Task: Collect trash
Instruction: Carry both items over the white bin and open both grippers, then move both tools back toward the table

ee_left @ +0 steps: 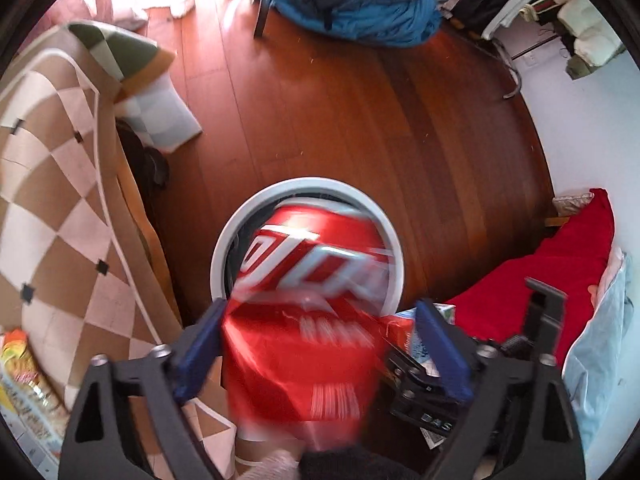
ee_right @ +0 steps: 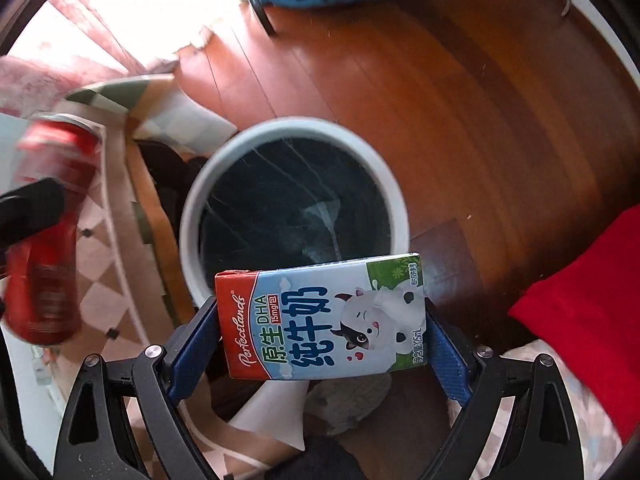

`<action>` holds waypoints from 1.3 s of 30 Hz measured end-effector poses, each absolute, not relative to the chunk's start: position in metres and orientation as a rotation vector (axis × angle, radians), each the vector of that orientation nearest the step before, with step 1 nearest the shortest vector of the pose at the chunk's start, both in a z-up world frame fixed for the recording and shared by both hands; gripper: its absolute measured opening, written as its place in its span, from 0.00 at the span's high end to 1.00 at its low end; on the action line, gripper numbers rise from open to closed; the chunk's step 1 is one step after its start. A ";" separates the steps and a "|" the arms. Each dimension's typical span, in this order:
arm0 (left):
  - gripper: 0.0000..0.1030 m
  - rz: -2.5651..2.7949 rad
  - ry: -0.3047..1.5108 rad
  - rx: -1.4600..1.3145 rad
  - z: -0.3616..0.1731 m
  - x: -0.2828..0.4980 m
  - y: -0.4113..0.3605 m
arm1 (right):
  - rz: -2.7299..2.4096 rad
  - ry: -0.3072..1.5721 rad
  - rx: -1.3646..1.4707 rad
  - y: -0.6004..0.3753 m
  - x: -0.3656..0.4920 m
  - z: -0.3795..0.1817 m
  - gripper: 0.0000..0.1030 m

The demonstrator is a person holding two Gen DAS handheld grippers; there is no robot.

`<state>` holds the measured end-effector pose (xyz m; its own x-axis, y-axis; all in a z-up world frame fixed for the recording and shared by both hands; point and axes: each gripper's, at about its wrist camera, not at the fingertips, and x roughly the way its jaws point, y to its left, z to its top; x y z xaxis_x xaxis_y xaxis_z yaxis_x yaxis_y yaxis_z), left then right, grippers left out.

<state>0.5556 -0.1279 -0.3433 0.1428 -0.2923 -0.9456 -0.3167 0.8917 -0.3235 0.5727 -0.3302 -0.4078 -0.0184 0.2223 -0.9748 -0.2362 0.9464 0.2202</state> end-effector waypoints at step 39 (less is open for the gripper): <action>0.04 0.251 1.179 -0.181 -0.216 0.403 -0.162 | 0.283 1.300 -0.038 -0.366 0.479 -0.243 0.00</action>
<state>0.4031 -0.1618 -0.2159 0.3593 0.0990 -0.9280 -0.2870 0.9579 -0.0089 0.4786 -0.3661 -0.2434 0.2378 0.1850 -0.9535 -0.2278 0.9649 0.1304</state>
